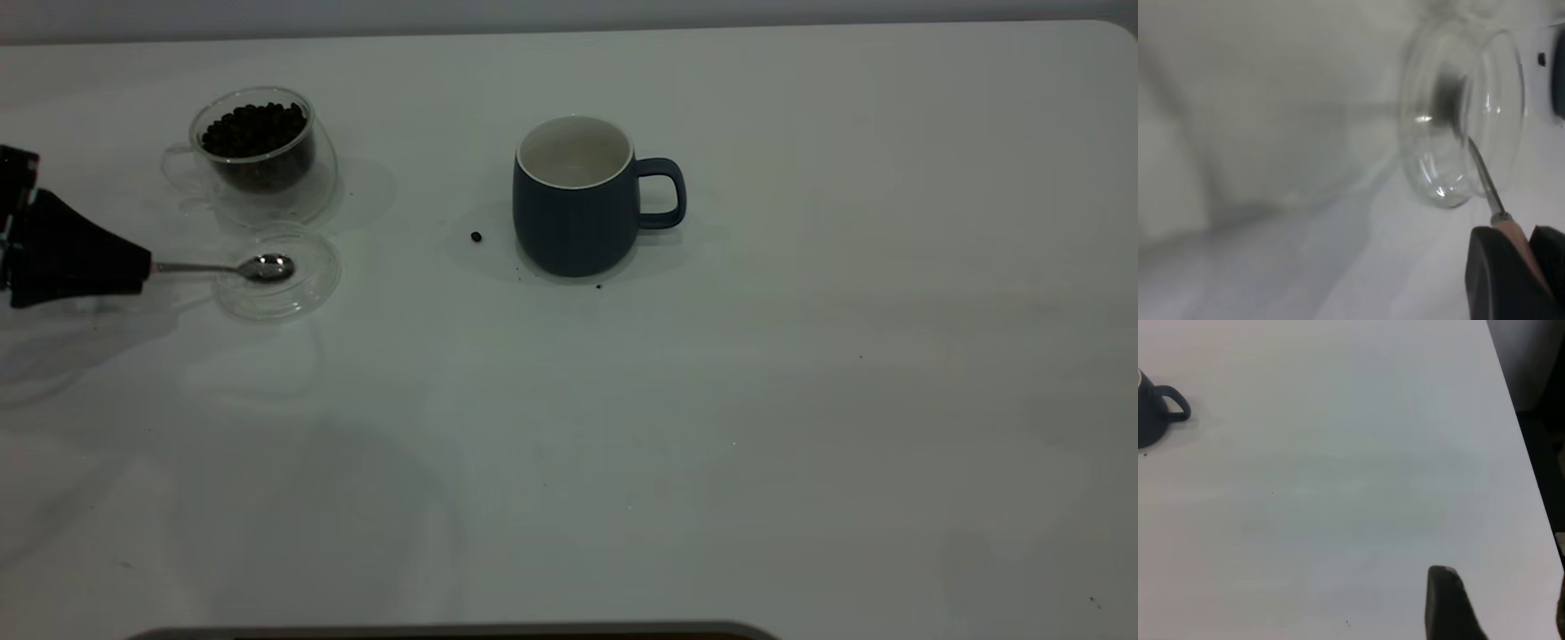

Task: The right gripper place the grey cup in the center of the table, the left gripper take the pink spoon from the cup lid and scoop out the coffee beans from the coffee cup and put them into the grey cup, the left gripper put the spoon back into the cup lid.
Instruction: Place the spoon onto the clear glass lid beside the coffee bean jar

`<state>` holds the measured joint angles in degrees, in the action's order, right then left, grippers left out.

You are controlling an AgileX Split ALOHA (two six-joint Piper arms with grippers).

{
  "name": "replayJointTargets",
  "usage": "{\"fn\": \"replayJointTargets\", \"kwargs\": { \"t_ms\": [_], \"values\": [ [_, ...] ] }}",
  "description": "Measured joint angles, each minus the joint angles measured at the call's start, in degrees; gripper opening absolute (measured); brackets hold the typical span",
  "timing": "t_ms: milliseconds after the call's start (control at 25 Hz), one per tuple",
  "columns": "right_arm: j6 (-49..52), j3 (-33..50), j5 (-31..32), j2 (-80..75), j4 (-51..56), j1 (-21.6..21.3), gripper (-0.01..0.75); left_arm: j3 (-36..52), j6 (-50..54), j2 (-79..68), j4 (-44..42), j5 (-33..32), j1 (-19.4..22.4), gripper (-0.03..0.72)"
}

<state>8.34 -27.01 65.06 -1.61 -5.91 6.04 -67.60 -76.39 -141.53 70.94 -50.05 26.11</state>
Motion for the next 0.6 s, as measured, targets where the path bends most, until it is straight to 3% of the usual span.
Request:
{"fn": "replayJointTargets", "kwargs": {
  "t_ms": [440, 600],
  "values": [
    [0.0, 0.0, 0.0, 0.0, 0.0, 0.0, 0.42, -0.6, -0.2, -4.6, 5.4, -3.0, 0.0, 0.107],
    [0.0, 0.0, 0.0, 0.0, 0.0, 0.0, 0.42, -0.7, -0.2, -4.6, 5.6, -2.7, 0.0, 0.152]
  ]
}}
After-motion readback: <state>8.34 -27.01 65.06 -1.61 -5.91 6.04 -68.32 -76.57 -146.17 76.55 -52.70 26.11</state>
